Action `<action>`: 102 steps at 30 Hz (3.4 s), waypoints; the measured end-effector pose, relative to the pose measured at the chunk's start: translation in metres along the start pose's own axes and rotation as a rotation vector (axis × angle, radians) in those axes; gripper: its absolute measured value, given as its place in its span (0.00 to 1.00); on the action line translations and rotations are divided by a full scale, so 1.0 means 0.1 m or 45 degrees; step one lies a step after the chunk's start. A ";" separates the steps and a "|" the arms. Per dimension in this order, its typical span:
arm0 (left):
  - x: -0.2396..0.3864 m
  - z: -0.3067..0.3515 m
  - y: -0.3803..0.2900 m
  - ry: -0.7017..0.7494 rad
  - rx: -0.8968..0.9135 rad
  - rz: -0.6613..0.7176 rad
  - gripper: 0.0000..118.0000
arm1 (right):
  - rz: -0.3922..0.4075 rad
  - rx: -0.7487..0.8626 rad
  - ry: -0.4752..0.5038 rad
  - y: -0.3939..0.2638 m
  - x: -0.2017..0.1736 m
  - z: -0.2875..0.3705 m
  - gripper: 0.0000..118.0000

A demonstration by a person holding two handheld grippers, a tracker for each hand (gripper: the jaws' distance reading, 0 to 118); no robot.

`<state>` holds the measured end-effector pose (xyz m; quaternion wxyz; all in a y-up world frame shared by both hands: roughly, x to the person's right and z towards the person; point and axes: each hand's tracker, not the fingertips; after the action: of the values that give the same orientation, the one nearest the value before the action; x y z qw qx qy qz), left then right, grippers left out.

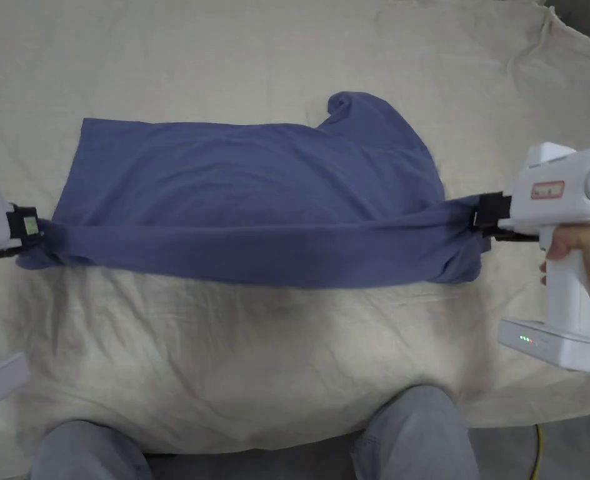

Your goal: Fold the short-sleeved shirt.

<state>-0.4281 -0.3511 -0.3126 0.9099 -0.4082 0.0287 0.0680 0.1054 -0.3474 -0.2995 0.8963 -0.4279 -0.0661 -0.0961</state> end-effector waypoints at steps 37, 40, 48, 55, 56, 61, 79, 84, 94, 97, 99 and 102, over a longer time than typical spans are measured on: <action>0.24 -0.44 0.45 0.160 0.459 -0.010 0.98 | 0.038 0.420 -0.006 0.48 -0.37 -0.26 0.83; 0.33 -0.13 0.24 0.125 0.554 -0.019 0.98 | 0.104 0.565 0.008 0.20 -0.42 0.07 0.83; 0.51 0.40 -0.42 0.050 0.686 -0.059 0.98 | 0.162 0.751 0.036 -0.52 -0.52 0.63 0.83; 0.62 0.66 -0.78 0.012 0.756 -0.155 0.61 | 0.135 0.786 0.052 -0.92 -0.52 0.83 0.82; 0.64 0.69 -0.81 0.008 0.760 -0.159 0.50 | 0.132 0.786 0.059 -0.96 -0.50 0.85 0.80; 0.65 0.75 -0.96 -0.002 0.800 -0.167 0.00 | 0.148 0.804 0.083 -1.14 -0.49 0.95 0.29; 0.64 0.74 -1.03 -0.043 0.760 -0.174 0.00 | 0.146 0.821 0.095 -1.18 -0.46 0.90 0.00; 0.57 0.68 -0.95 -0.051 0.732 -0.121 0.00 | 0.161 0.815 0.092 -1.19 -0.54 0.90 0.00; 0.38 0.31 -0.46 -0.094 0.469 -0.038 0.21 | 0.175 0.802 0.080 -1.10 -0.59 0.80 0.00; 0.31 0.09 -0.21 -0.092 0.302 -0.021 0.68 | 0.180 0.793 0.078 -1.07 -0.57 0.73 0.00; 0.28 -0.05 -0.07 -0.045 0.207 -0.023 0.86 | 0.177 0.783 0.078 -1.04 -0.57 0.69 0.00; 0.21 -0.28 0.12 -0.001 0.094 0.011 0.87 | 0.172 0.770 0.071 -1.02 -0.60 0.65 0.00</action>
<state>-0.4090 -0.3619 -0.3426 0.9240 -0.3743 0.0326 0.0712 0.0214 -0.3528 -0.1941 0.9888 -0.1423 -0.0385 -0.0240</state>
